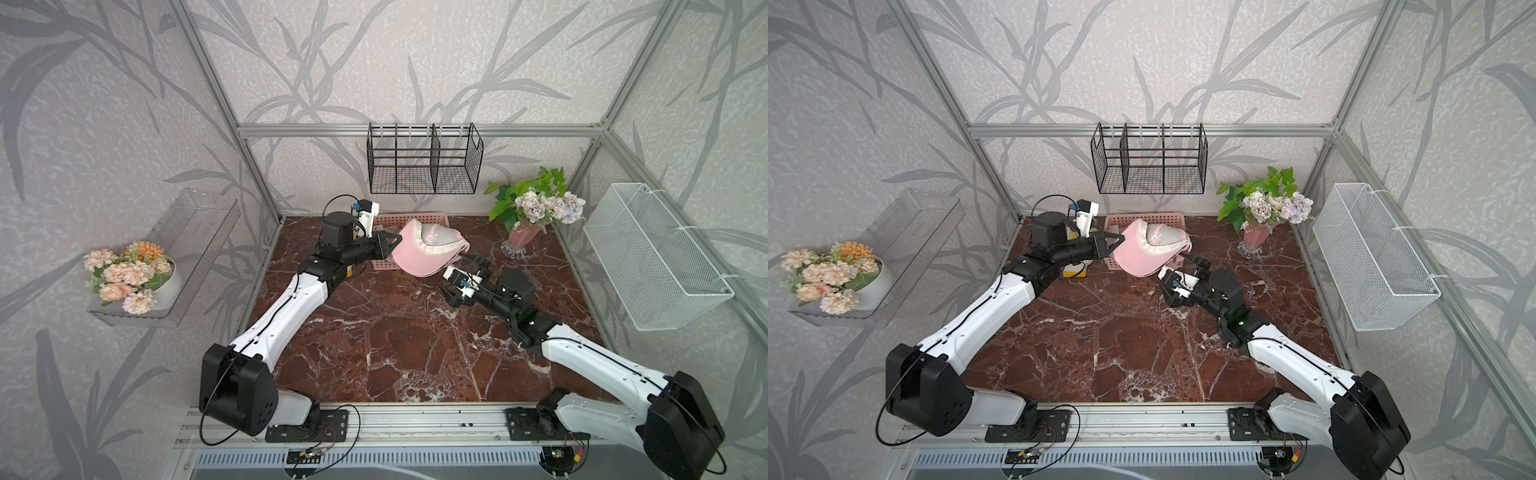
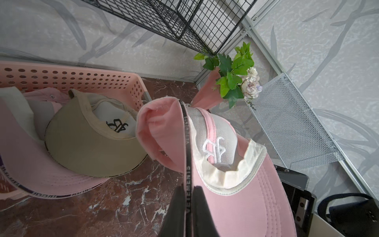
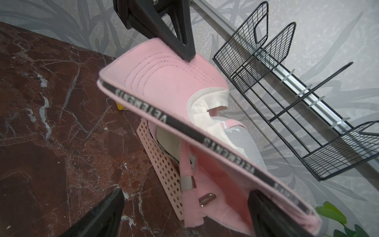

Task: Turn the baseball cap inside out
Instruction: Turn over the baseball cap.

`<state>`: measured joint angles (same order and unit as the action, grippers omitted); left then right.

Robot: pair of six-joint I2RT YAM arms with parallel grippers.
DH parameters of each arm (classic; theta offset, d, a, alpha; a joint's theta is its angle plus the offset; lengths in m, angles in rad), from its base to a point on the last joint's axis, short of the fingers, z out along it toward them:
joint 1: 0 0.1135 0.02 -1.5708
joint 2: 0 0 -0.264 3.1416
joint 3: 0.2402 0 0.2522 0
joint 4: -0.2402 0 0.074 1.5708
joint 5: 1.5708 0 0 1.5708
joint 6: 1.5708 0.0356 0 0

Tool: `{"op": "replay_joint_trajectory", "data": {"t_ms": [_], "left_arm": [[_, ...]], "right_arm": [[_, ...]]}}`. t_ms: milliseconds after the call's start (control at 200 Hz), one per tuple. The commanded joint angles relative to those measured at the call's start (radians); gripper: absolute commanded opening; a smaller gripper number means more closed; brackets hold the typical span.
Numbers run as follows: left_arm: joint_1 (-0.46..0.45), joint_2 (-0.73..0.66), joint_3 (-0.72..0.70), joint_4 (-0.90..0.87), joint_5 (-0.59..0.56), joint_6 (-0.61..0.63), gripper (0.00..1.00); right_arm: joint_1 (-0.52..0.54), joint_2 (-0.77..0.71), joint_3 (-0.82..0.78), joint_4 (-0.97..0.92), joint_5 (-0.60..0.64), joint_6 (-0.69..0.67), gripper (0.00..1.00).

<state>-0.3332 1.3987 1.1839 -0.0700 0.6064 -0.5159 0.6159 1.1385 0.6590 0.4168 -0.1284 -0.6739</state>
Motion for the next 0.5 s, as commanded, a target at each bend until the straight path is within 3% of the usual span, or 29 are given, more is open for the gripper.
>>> {"op": "replay_joint_trajectory", "data": {"t_ms": [0, 155, 495], "left_arm": [[-0.004, -0.015, 0.000, -0.028, -0.039, 0.034, 0.00], [-0.001, -0.023, -0.007, -0.009, -0.105, 0.006, 0.00], [-0.005, 0.000, -0.008, 0.014, 0.004, 0.000, 0.00]], "right_arm": [[0.023, -0.016, 0.044, -0.008, 0.033, -0.040, 0.99], [0.040, -0.066, 0.021, -0.063, 0.029, -0.030, 0.99], [0.042, -0.071, 0.011, -0.088, 0.049, -0.048, 1.00]]}}
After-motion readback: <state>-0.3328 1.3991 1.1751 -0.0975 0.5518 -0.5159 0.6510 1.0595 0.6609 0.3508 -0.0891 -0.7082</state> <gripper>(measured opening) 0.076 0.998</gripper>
